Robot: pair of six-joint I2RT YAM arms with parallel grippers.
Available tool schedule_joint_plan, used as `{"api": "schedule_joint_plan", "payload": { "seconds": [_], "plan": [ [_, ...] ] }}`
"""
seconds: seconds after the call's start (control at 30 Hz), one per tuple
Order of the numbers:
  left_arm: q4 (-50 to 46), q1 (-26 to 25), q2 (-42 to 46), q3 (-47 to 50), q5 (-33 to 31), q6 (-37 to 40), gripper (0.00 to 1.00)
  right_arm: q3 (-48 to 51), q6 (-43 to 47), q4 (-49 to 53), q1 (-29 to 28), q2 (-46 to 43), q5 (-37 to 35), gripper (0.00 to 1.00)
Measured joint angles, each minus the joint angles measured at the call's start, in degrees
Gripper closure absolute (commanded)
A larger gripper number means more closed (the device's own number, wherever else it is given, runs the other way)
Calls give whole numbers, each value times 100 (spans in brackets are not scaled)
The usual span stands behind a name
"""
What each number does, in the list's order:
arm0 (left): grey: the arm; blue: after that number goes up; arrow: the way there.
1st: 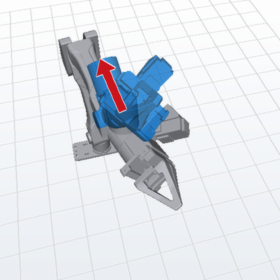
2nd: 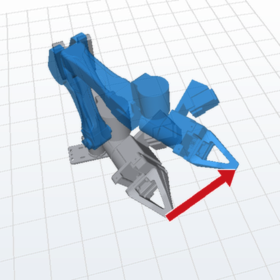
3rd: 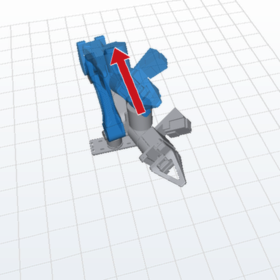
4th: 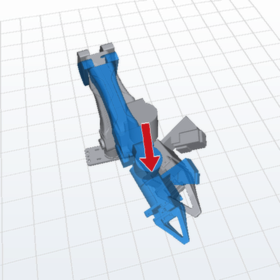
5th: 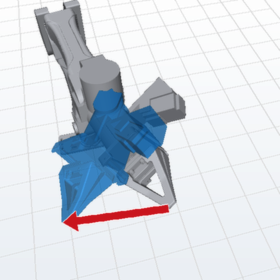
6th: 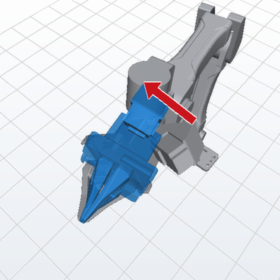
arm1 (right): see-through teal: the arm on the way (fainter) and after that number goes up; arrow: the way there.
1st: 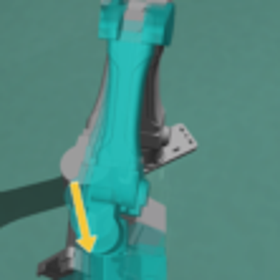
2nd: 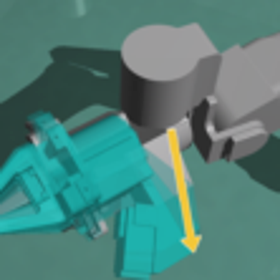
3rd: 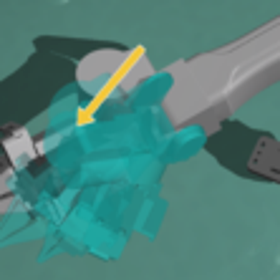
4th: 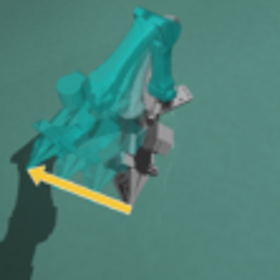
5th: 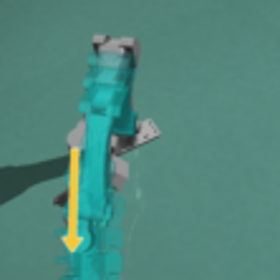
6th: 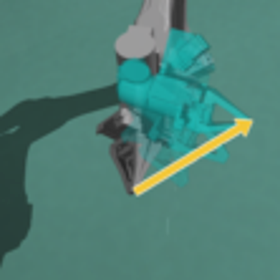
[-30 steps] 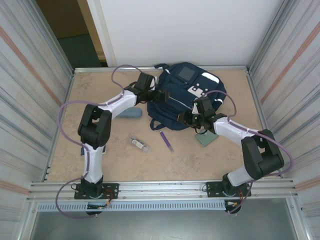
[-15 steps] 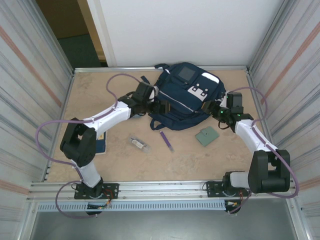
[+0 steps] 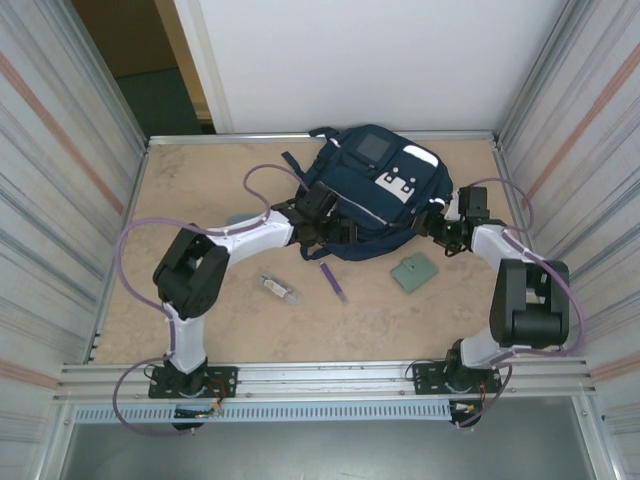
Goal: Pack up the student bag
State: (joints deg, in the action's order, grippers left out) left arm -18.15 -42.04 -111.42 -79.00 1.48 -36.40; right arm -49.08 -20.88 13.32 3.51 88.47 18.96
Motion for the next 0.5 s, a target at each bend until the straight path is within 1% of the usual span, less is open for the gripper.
{"api": "schedule_joint_plan", "payload": {
  "seconds": [0.1, 0.17, 0.27, 0.37, 0.5],
  "plan": [
    [-7, -17, -144, -105, -295, -55, 15, -129, 175, -9, 0, 363, 138, 39],
    [-48, -39, -195, -203, -494, -74, 17, -236, 232, -4, 0, 588, 262, 39],
    [-66, -42, -256, -367, -763, -94, 25, -323, 291, -2, -17, 737, 387, 38],
    [-50, -39, -271, -466, -1003, -118, 42, -332, 345, 4, -26, 730, 461, 37],
    [-63, -35, -337, -614, -1220, -90, 82, -330, 389, 44, -26, 645, 439, 36]
  ]
}}
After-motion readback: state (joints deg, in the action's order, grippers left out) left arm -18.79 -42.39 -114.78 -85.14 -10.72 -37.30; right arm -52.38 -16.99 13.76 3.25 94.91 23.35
